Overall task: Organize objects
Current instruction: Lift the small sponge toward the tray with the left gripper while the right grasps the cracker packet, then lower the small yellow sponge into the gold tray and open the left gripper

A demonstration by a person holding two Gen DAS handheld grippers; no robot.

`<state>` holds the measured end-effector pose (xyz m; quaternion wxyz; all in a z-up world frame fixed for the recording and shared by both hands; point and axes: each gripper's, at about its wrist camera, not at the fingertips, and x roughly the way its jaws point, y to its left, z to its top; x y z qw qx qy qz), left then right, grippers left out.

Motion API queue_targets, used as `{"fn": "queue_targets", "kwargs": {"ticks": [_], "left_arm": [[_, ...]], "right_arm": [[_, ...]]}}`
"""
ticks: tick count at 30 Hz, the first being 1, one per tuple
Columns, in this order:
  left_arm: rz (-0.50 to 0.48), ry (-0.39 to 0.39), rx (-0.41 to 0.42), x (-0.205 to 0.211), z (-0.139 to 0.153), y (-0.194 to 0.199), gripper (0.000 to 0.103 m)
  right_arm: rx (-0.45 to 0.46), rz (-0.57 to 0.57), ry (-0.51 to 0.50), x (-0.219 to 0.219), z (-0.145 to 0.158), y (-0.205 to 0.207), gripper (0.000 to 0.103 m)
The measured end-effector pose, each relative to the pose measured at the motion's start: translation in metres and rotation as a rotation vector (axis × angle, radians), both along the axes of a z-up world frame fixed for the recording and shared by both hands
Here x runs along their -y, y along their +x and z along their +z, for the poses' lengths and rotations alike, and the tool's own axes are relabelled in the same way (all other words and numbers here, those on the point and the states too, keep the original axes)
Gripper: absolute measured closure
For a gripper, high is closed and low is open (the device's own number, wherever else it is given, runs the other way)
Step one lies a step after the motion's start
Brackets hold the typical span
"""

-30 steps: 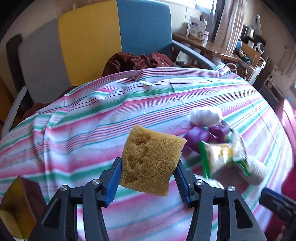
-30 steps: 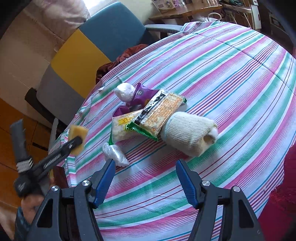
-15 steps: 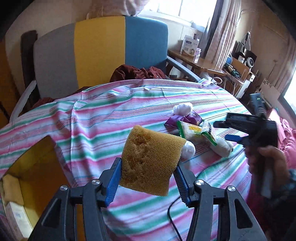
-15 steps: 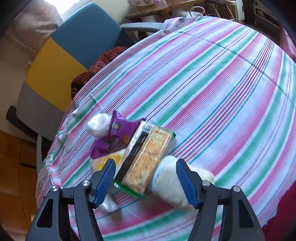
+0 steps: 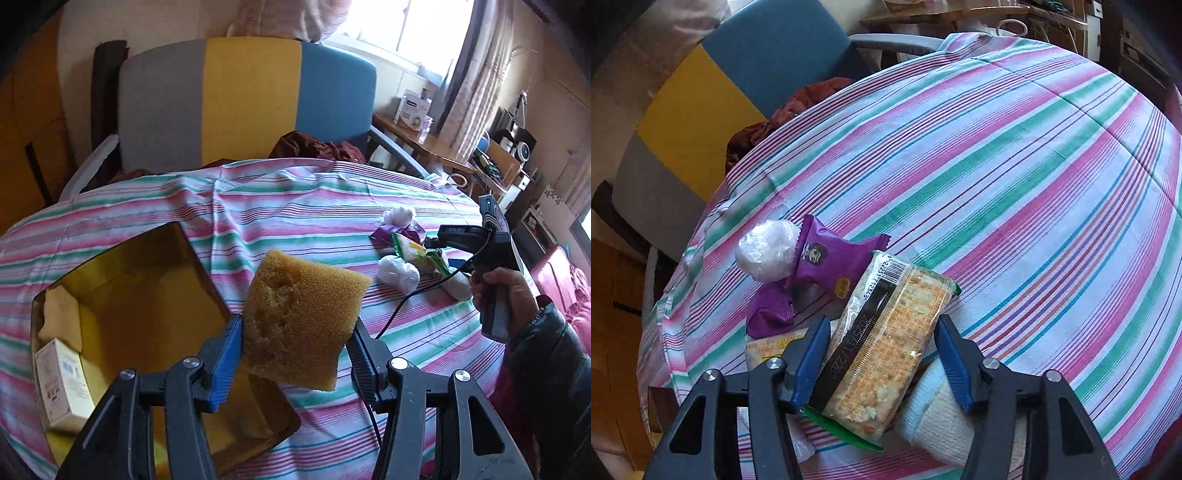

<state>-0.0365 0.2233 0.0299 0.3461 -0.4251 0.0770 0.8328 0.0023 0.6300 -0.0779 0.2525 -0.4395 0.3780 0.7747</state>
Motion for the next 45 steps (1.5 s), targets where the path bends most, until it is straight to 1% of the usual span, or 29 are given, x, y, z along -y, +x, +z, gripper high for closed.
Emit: {"fn": "queue_targets", "kwargs": {"ticks": [1, 2, 5, 9, 12, 16, 18, 20, 23, 25, 27, 31, 34, 35, 37, 41, 45], "left_arm": [[0.013, 0.004, 0.007, 0.006, -0.001, 0.000, 0.047], [0.026, 0.010, 0.013, 0.012, -0.001, -0.001, 0.047], [0.076, 0.029, 0.032, 0.033, -0.001, -0.004, 0.047], [0.163, 0.053, 0.041, 0.069, 0.001, -0.012, 0.047], [0.239, 0.081, 0.044, 0.102, 0.006, -0.020, 0.047], [0.347, 0.101, 0.037, 0.147, 0.011, -0.032, 0.047], [0.393, 0.109, 0.032, 0.166, 0.013, -0.037, 0.047], [0.429, 0.109, 0.030, 0.181, 0.012, -0.042, 0.047], [0.469, 0.125, 0.057, 0.199, 0.007, -0.049, 0.047], [0.485, 0.128, 0.077, 0.202, 0.002, -0.054, 0.047], [0.492, 0.129, 0.115, 0.203, -0.007, -0.058, 0.047], [0.495, 0.106, 0.164, 0.191, -0.021, -0.069, 0.047], [0.502, 0.102, 0.210, 0.182, -0.031, -0.083, 0.047], [0.506, 0.091, 0.207, 0.180, -0.034, -0.088, 0.047], [0.510, 0.058, 0.204, 0.172, -0.038, -0.100, 0.047], [0.527, 0.013, 0.224, 0.159, -0.049, -0.130, 0.047], [0.540, -0.075, 0.212, 0.146, -0.063, -0.157, 0.046]], "right_arm": [[-0.003, 0.008, 0.000, 0.001, 0.001, 0.001, 0.052], [-0.008, 0.017, 0.001, 0.002, 0.002, 0.001, 0.054], [-0.010, 0.052, 0.031, 0.007, 0.007, 0.001, 0.054], [-0.009, 0.097, 0.107, 0.019, 0.021, 0.002, 0.054], [-0.012, 0.131, 0.178, 0.032, 0.037, 0.004, 0.054], [-0.048, 0.189, 0.279, 0.060, 0.062, 0.011, 0.054], [-0.083, 0.243, 0.298, 0.080, 0.070, 0.008, 0.054], [-0.121, 0.324, 0.302, 0.103, 0.074, 0.006, 0.054], [-0.152, 0.464, 0.294, 0.141, 0.073, -0.002, 0.054], [-0.161, 0.552, 0.302, 0.166, 0.068, -0.006, 0.054], [-0.153, 0.634, 0.315, 0.189, 0.060, -0.010, 0.054], [-0.118, 0.745, 0.333, 0.218, 0.048, -0.014, 0.054], [-0.094, 0.779, 0.348, 0.225, 0.040, -0.015, 0.054], [-0.090, 0.784, 0.344, 0.225, 0.039, -0.014, 0.054], [-0.084, 0.798, 0.342, 0.227, 0.036, -0.015, 0.054], [-0.063, 0.828, 0.352, 0.234, 0.031, -0.015, 0.054], [-0.055, 0.844, 0.355, 0.236, 0.029, -0.016, 0.054]]}}
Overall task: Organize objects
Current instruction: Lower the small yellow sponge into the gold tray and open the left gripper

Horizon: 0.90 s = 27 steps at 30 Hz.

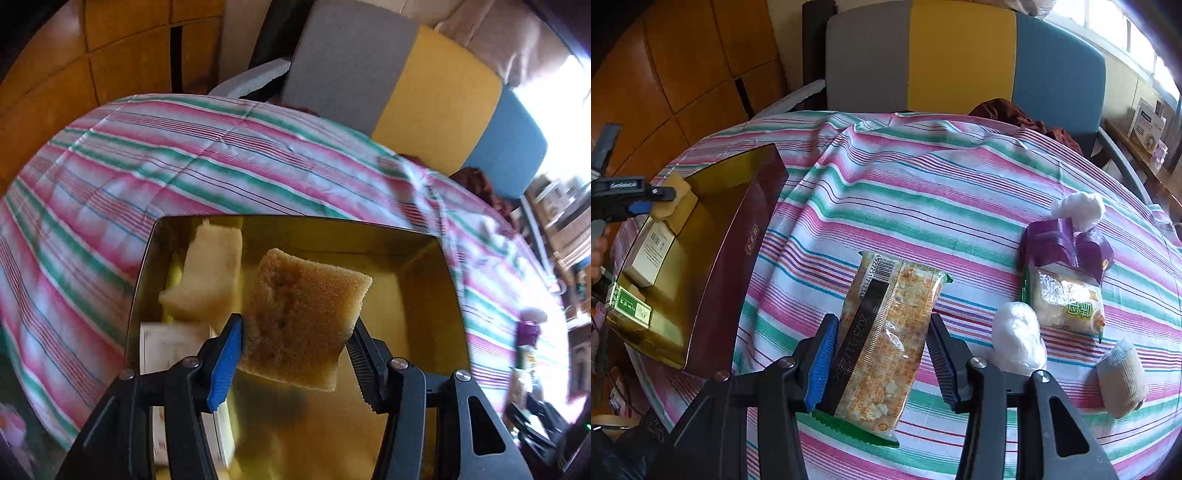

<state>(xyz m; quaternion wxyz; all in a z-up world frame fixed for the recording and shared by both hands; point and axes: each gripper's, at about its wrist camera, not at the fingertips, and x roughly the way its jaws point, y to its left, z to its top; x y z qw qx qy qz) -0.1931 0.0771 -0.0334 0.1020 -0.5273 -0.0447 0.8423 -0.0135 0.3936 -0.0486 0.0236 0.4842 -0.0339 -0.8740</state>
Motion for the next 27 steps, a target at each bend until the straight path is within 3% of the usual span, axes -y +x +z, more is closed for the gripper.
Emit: {"fn": "queue_targets", "kwargs": {"ticks": [13, 16, 20, 27], "left_arm": [[0.028, -0.091, 0.055, -0.009, -0.037, -0.039, 0.044], [0.028, -0.098, 0.046, -0.008, -0.036, -0.040, 0.042], [0.006, -0.114, 0.014, -0.010, -0.032, -0.037, 0.031], [0.002, -0.112, -0.051, -0.005, -0.017, -0.027, 0.031]], "right_arm": [[0.012, 0.009, -0.007, -0.001, -0.003, -0.001, 0.054], [0.021, 0.007, -0.005, -0.001, -0.005, -0.002, 0.054], [0.030, 0.007, 0.000, -0.001, -0.007, -0.003, 0.054], [0.033, -0.002, 0.018, -0.002, -0.009, -0.004, 0.054]]}}
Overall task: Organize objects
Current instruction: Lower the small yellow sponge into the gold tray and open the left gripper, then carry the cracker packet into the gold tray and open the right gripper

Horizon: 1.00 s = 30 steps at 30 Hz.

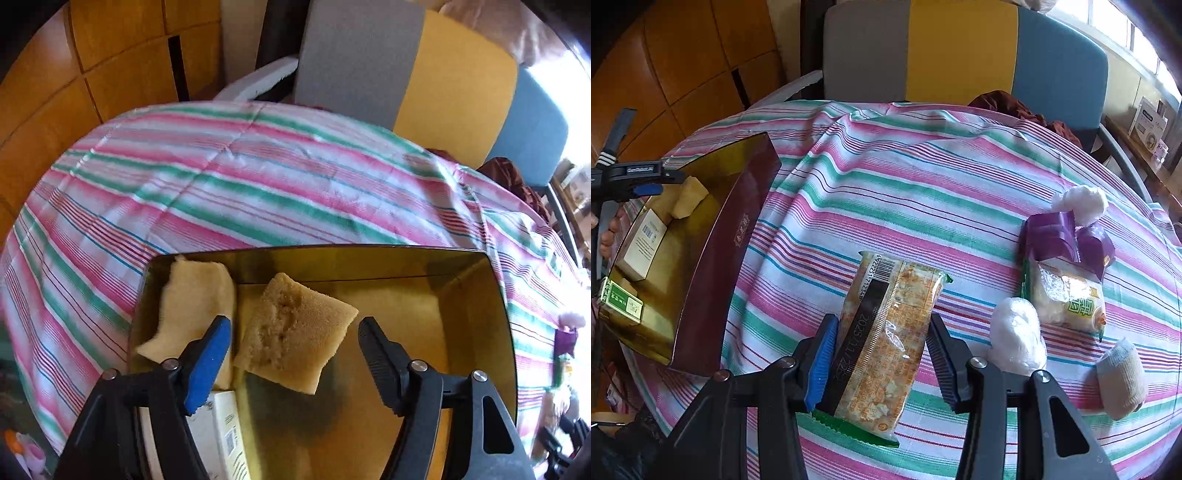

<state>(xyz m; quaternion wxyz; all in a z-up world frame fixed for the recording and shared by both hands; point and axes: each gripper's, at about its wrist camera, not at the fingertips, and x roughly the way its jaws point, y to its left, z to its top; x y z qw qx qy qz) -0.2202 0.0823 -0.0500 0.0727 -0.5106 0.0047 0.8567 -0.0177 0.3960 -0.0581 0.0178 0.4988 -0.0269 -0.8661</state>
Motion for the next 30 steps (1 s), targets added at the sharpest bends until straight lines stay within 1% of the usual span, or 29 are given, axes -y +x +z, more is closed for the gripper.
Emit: {"fn": "queue_targets", "kwargs": {"ticks": [3, 5, 10, 13, 15, 22, 30], "left_arm": [[-0.006, 0.027, -0.044, 0.010, 0.017, 0.017, 0.031], [-0.016, 0.044, -0.097, 0.017, 0.033, 0.034, 0.031], [-0.056, 0.010, -0.261, 0.030, 0.067, 0.089, 0.030], [-0.063, -0.013, -0.310, 0.038, 0.075, 0.119, 0.029], [-0.057, -0.008, -0.321, 0.044, 0.075, 0.134, 0.029], [-0.043, -0.003, -0.329, 0.057, 0.067, 0.162, 0.029], [-0.052, -0.001, -0.318, 0.058, 0.057, 0.172, 0.029]], "right_arm": [[-0.005, -0.001, 0.003, 0.000, 0.001, 0.000, 0.054], [-0.008, -0.004, 0.003, 0.000, 0.002, 0.000, 0.054], [0.004, -0.013, 0.006, 0.000, -0.001, 0.000, 0.054], [0.020, -0.017, 0.015, 0.001, -0.005, -0.001, 0.054], [0.028, -0.019, 0.024, 0.001, -0.007, -0.002, 0.054], [0.046, -0.030, 0.053, 0.001, -0.012, -0.003, 0.054], [0.072, -0.044, 0.076, 0.000, -0.019, -0.004, 0.054]]}}
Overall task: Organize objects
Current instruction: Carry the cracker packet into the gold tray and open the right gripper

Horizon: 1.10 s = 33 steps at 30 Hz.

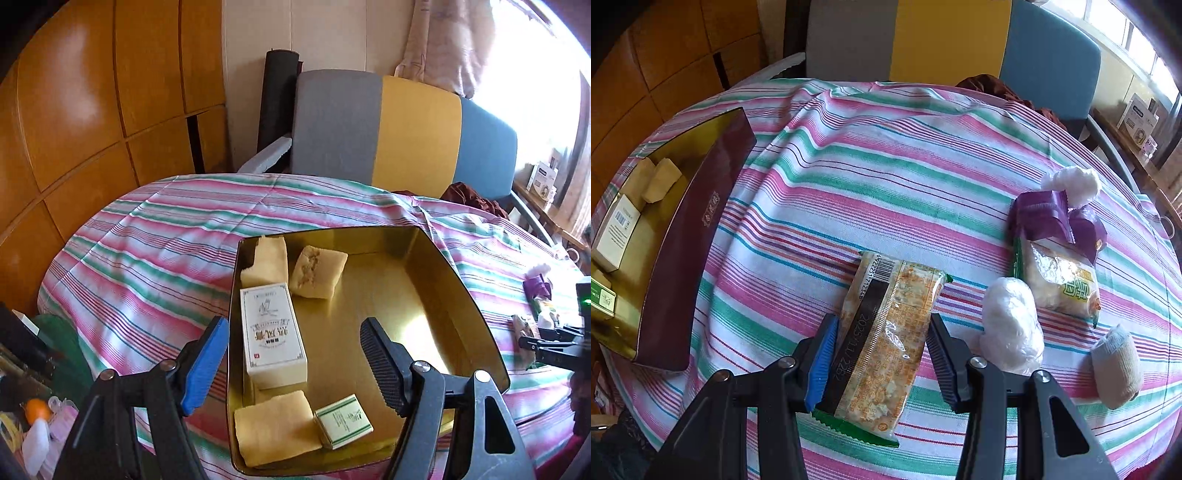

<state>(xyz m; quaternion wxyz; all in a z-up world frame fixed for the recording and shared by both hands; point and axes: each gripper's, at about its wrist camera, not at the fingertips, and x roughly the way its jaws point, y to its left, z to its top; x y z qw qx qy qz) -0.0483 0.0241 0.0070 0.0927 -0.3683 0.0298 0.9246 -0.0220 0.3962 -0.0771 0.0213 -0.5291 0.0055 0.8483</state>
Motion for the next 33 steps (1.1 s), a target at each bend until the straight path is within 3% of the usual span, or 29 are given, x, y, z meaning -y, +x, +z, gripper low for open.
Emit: {"fn": "queue_targets", "kwargs": {"ticks": [9, 16, 24, 33], "left_arm": [[0.001, 0.002, 0.007, 0.002, -0.004, 0.004, 0.029], [0.001, 0.002, 0.014, 0.006, -0.008, 0.005, 0.029], [-0.001, 0.011, 0.026, 0.010, -0.012, 0.003, 0.029], [0.046, 0.057, 0.005, 0.039, -0.001, -0.001, 0.029]], "right_arm": [[0.005, -0.016, -0.002, 0.003, 0.000, 0.000, 0.054], [-0.048, -0.045, -0.051, 0.014, 0.027, -0.001, 0.054], [-0.123, 0.048, -0.094, 0.068, 0.072, -0.013, 0.054], [-0.100, 0.201, -0.221, 0.152, 0.085, -0.047, 0.054]]}}
